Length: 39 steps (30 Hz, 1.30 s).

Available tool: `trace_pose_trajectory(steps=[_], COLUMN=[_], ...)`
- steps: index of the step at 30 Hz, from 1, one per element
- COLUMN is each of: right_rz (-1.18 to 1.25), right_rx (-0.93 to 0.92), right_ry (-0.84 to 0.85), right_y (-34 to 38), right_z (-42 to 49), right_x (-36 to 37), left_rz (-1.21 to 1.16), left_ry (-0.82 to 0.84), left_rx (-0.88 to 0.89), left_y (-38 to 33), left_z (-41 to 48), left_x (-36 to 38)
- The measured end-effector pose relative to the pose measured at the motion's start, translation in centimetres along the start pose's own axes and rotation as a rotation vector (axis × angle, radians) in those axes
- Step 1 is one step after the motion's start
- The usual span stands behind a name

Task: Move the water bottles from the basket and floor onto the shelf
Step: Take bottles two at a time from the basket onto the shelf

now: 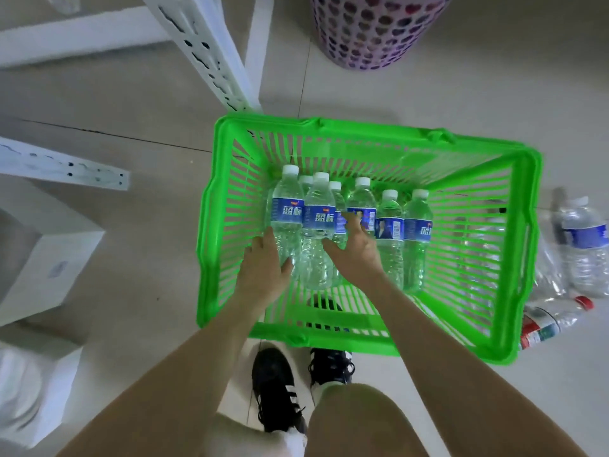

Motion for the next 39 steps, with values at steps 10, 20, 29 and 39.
trace_pose_trajectory(steps=[10,20,29,39], right_rz=[0.476,0.699,0.688,0.647], right_rx=[0.230,0.295,0.303,0.284], right_ry=[-0.054,-0.050,-0.015,-0.026], right_y=[-2.3,-3.1,-3.1,-0.5], right_z=[4.5,3.9,3.0,-0.1], right_x=[2.9,3.7,3.1,0.5], left_rz=[-0.748,-0.940,-0.999,-1.034], left_ry=[0.233,0.405,0.481,0.553], left_rx=[-0.300,-0.290,-0.390,-0.387], left_y=[0.5,0.2,0.4,0.4], left_z=[4.4,4.5,3.3,-1.0], left_x=[2.1,3.7,3.4,0.7])
Point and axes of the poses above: each hand's wrist, its own z-axis towards the middle knuckle, its own x-axis out of the palm, y = z × x, the point moved 1 cm from there along z, towards the middle knuckle, and after that the axes turned 11 degrees about -x, right-handed, at the moved point
